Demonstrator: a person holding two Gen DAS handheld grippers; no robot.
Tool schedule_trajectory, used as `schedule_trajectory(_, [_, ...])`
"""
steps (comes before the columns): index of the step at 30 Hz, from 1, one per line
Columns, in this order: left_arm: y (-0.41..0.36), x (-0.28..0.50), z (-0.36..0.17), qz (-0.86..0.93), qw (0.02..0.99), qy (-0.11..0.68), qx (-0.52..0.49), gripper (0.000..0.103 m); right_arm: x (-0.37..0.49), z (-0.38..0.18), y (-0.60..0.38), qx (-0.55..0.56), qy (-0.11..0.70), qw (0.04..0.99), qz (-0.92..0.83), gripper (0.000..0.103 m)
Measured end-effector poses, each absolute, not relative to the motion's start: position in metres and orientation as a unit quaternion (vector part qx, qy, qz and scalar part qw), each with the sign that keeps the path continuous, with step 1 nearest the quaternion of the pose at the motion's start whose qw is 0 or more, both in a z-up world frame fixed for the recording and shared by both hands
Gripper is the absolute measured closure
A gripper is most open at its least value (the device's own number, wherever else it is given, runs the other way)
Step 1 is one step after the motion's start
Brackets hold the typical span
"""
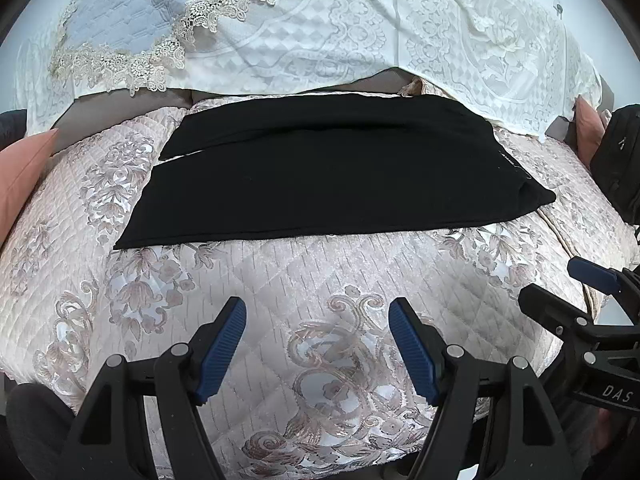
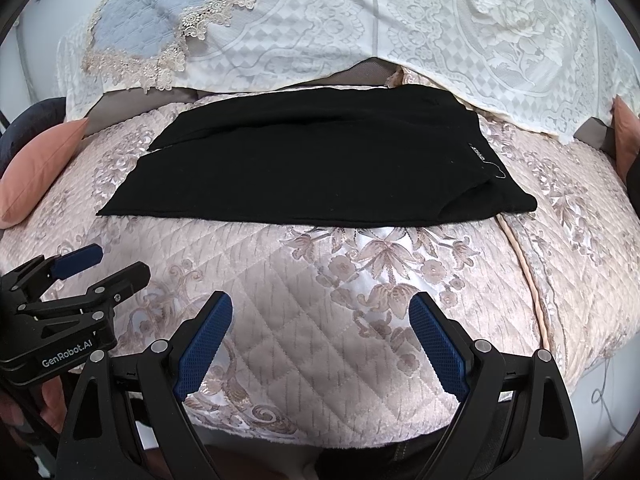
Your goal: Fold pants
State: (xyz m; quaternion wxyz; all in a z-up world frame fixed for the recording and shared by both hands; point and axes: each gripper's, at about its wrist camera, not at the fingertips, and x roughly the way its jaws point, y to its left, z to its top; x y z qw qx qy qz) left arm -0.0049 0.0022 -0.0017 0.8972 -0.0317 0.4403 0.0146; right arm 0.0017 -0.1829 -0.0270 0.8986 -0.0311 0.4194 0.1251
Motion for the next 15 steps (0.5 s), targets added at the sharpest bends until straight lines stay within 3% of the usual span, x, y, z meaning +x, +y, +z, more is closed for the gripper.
schedule_trajectory(15, [0.0069, -0.0003, -0.0075, 0.009, 0.896, 0.442, -0.05, 0.027, 0.0075, -0.0304, -0.1879, -0.028, 0.423, 0.897, 0.124, 0.012])
